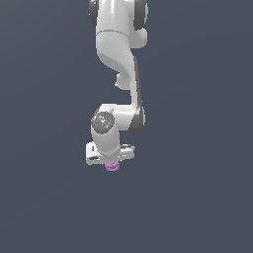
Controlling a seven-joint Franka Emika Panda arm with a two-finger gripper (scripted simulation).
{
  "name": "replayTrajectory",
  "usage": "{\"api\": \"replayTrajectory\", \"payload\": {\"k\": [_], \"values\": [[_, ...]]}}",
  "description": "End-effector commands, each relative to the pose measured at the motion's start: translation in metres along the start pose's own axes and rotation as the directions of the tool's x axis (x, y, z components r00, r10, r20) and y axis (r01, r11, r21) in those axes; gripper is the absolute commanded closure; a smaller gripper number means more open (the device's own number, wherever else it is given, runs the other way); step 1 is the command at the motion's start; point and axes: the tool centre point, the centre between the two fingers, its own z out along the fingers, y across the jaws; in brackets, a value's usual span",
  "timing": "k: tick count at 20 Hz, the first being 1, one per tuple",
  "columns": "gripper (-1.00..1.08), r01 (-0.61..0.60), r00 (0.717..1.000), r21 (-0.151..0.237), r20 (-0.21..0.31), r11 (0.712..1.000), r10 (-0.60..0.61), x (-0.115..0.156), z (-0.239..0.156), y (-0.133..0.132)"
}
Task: Pick up the object and move it to a goal position.
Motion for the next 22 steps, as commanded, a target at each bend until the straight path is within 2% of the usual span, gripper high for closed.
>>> {"api": "replayTrajectory", "payload": {"k": [1, 6, 11, 22], "values": [[1.08, 0.0, 1.0, 0.0, 0.0, 1.0, 0.0, 0.0, 0.0, 0.0], [1.08, 0.0, 1.0, 0.0, 0.0, 1.0, 0.0, -0.001, -0.006, 0.003], [1.08, 0.0, 1.0, 0.0, 0.0, 1.0, 0.0, -0.003, -0.028, 0.016], [1.08, 0.0, 1.0, 0.0, 0.0, 1.0, 0.0, -0.012, -0.127, 0.072]]}}
